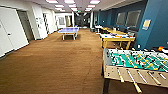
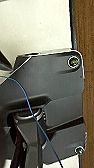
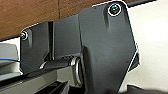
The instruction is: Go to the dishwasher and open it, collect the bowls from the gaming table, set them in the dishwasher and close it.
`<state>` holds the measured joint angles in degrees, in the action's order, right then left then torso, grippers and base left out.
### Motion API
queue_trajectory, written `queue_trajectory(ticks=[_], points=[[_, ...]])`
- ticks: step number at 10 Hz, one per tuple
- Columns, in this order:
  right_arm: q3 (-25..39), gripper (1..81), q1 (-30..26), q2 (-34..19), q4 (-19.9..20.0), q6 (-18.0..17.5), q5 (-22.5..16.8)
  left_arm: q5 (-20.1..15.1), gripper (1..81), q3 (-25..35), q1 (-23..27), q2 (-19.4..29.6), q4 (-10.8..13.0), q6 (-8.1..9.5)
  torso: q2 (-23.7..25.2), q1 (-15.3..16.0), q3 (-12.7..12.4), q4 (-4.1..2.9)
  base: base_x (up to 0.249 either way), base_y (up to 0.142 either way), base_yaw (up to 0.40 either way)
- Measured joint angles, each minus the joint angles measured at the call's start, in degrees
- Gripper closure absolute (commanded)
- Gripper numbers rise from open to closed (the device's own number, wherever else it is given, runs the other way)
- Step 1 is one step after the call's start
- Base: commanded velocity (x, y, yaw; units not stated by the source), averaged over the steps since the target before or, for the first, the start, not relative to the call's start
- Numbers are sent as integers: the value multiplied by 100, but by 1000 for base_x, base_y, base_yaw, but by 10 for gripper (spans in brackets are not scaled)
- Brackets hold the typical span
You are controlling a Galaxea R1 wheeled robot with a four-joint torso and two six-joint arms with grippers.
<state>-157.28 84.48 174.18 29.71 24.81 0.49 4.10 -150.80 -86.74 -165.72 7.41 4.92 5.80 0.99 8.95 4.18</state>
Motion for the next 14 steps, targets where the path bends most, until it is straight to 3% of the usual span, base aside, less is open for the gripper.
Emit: queue_trajectory(ticks=[7, 11, 14], points=[[1, 10, 27, -87, 0, 0, 13, -11, 10, 0, 5, 0, -28, 50, 0, 0, 0, 0, -34, 0, 0], [12, 10, 44, -17, 0, 2, -7, -13, 10, 0, -15, -2, -301, 80, 2, -5, 0, 0, 0, 0, 0], [15, 10, 61, 88, 0, -1, -5, -2, 10, 0, -15, -16, -317, 80, 2, -5, -2, 0, 0, 0, 0]])
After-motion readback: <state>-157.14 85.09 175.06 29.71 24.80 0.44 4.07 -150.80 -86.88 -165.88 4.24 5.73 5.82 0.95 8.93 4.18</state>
